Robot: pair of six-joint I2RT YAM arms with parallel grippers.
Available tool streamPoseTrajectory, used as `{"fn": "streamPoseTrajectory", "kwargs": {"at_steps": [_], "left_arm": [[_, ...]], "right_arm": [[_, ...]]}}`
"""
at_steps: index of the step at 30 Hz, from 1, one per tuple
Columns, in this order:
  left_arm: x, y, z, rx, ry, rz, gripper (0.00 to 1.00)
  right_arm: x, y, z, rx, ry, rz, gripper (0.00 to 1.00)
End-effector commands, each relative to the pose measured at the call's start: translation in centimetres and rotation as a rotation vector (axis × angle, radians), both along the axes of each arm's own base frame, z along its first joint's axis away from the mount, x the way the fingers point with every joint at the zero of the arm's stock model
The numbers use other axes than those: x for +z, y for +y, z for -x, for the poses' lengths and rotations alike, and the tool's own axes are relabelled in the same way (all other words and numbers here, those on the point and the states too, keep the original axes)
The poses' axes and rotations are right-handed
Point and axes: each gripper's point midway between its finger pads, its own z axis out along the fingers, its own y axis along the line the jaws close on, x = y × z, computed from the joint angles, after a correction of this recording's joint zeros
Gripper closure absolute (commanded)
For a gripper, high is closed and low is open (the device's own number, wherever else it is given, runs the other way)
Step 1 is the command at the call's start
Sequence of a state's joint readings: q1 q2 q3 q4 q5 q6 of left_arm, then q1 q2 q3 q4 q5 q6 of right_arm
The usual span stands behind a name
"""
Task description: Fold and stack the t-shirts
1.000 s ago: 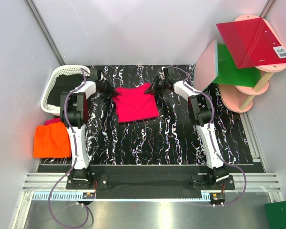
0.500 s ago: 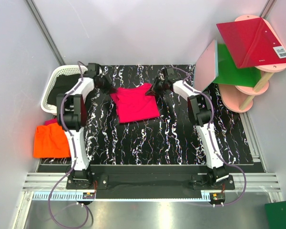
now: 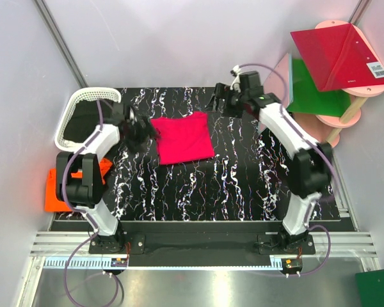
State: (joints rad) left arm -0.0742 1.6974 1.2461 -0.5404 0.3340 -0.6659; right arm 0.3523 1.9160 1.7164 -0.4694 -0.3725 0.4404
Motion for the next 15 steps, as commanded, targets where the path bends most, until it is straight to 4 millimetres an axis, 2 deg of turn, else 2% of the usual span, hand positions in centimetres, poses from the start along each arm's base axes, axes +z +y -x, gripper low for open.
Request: {"fn": "streamPoseTrajectory", "kwargs": {"at_steps": [1,2,3,5,8,12,15], "left_arm": [[-4.1,0.8,3.8,0.019,0.133,-0.094,0.01],[-4.6,0.9,4.0,0.026,0.148,-0.098,0.01],[-5.4,1.0,4.5,0.031,0.170,-0.109,0.01],[-6.1,0.9,4.7,0.029,0.185,-0.110,0.01],[-7.2,0.5,4.7,0.013,0.201,-0.120,0.01],[-8.3,-0.8,3.3,-0.006,0.198,-0.110,0.01],[-10.2,-2.2,2.4,-0.022,0.235,-0.105,0.01]], "right_arm": [[1.4,-3.7,3.6,-0.011,-0.068,0.151,0.00],[0.0,-4.1,4.7,-0.007,-0.035,0.165,0.00],[0.3,-4.4,5.3,-0.012,-0.037,0.165,0.00],[-1.1,-4.7,6.6,-0.012,0.006,0.165,0.00],[-2.0,-4.8,7.9,-0.011,0.043,0.152,0.00],[-2.0,-4.9,8.4,-0.014,0.047,0.144,0.00],[-1.5,-5.0,8.6,-0.015,0.039,0.141,0.00]]}}
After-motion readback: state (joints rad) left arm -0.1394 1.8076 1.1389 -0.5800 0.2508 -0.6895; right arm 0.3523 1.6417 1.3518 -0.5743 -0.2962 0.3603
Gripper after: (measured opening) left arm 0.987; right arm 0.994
